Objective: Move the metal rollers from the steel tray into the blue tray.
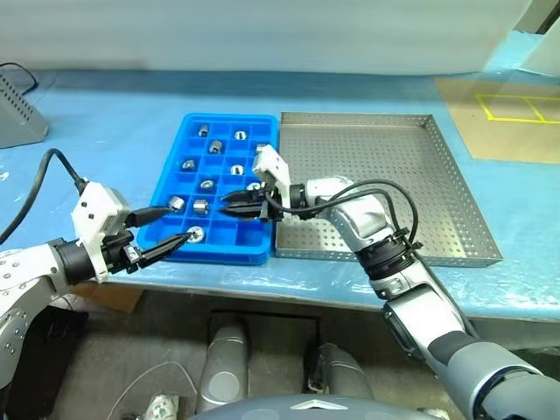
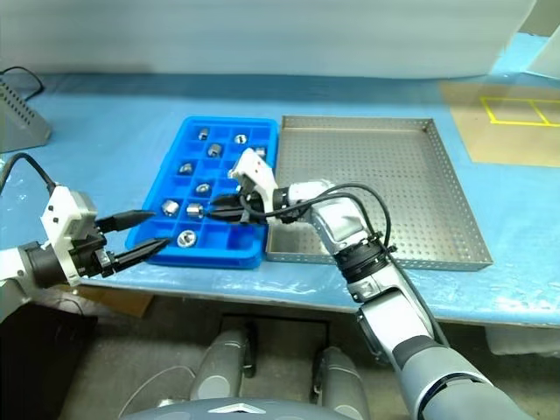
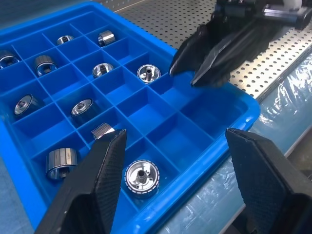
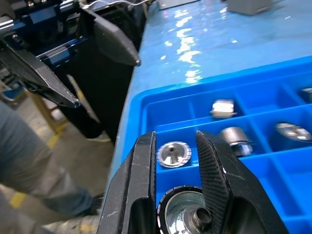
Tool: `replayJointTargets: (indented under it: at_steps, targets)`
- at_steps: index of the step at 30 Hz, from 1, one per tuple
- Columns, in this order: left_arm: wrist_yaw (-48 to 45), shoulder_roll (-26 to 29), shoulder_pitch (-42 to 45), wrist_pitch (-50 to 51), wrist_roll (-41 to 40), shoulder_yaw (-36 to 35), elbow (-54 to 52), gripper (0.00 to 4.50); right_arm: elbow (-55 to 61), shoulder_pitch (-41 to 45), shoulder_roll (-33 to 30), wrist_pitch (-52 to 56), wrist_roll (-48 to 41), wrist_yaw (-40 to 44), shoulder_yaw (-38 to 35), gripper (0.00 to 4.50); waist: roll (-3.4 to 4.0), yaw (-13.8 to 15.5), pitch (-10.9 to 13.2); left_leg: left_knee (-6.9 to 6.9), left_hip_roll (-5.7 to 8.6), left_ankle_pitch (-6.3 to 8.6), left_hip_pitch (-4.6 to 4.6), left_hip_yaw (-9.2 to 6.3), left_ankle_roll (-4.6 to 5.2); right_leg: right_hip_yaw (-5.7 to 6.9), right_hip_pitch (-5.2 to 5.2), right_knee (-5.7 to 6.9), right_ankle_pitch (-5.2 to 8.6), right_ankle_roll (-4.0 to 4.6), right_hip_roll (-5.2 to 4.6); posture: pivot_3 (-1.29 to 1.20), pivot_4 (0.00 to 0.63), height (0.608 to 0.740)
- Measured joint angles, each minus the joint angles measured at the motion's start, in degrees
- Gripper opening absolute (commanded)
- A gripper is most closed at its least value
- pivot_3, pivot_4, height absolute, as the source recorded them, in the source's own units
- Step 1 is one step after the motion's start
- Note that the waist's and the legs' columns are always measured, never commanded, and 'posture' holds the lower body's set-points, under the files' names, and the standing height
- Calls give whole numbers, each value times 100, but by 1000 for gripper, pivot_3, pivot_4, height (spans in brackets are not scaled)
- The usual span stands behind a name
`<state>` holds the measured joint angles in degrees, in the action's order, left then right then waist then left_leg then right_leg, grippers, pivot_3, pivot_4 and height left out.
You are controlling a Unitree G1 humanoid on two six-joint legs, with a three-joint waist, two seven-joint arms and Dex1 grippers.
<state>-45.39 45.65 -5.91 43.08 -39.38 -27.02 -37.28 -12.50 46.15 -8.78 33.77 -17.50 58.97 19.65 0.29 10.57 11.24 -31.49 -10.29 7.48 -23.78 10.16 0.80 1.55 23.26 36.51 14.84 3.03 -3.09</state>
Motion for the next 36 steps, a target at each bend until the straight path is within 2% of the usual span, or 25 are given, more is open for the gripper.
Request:
replayJointTargets:
  at_steps: [5, 8, 13, 18, 22, 26, 28, 32, 36]
  targets:
    - [276, -94, -13, 47, -129, 139, -168, 3430, 41, -114, -154, 172, 55, 62, 82, 1192, -2, 29, -1, 11, 1, -7, 0, 0, -11, -1, 4, -1, -1, 1, 2, 315, 150, 740]
    - [333, -94, 22, 47, -190, 231, -165, 3430, 44, -183, -306, 185, 71, 169, 86, 1815, -3, 28, -2, 13, 1, -9, -1, 0, -14, -2, 6, -1, -3, 4, 3, 301, 150, 740]
    - [329, -73, 246, 19, -191, 424, -20, 3430, 116, -198, -332, 310, 25, 256, 79, 3476, -4, -9, -3, 14, 0, -11, 3, 0, -18, -3, 6, -1, -12, 20, 6, 271, 150, 740]
    - [311, -70, 627, -64, -151, 775, 249, 3430, 183, -203, -415, 384, 37, 74, 44, 3476, -4, -26, -3, 14, 2, -16, 4, 0, -25, -3, 3, 1, -17, 29, 6, 206, 150, 740]
    - [325, -176, 1191, -303, 97, 1191, 735, 3430, 206, -205, -673, 340, 60, -211, -342, 3476, -8, -33, -6, 10, 4, -33, 6, 0, -52, -6, -1, 6, -21, 25, 4, 166, 150, 740]
    - [440, -572, 1853, -632, 508, 1734, 1359, 3430, 344, -291, -940, 283, 77, -638, -849, 3476, -11, -71, -8, 8, 5, -42, 10, 0, -65, -10, -2, 17, -24, 25, 6, 31, 150, 740]
    - [436, -964, 2348, -819, 694, 2087, 1816, 3430, 619, -564, -1146, 257, 86, -996, -1211, 3476, -11, -51, -11, 7, 9, -43, 11, 0, -66, -10, -10, 17, -25, 23, 5, -26, 150, 740]
    - [291, -1440, 2926, -1236, 1050, 2614, 2743, 3430, 1096, -1237, -1479, 412, 95, -1648, -1847, 3476, -20, -221, -16, -7, 17, -40, 8, 0, -61, -18, -13, 15, -42, -3, 4, -93, 150, 740]
    - [36, -1693, 3287, -1682, 1405, 2954, 3601, 3430, 1614, -1798, -1628, 656, 75, -2114, -2261, 3476, -20, -534, -18, -7, 9, -41, 13, 0, -60, -18, -11, 18, -44, -2, 11, -189, 150, 740]
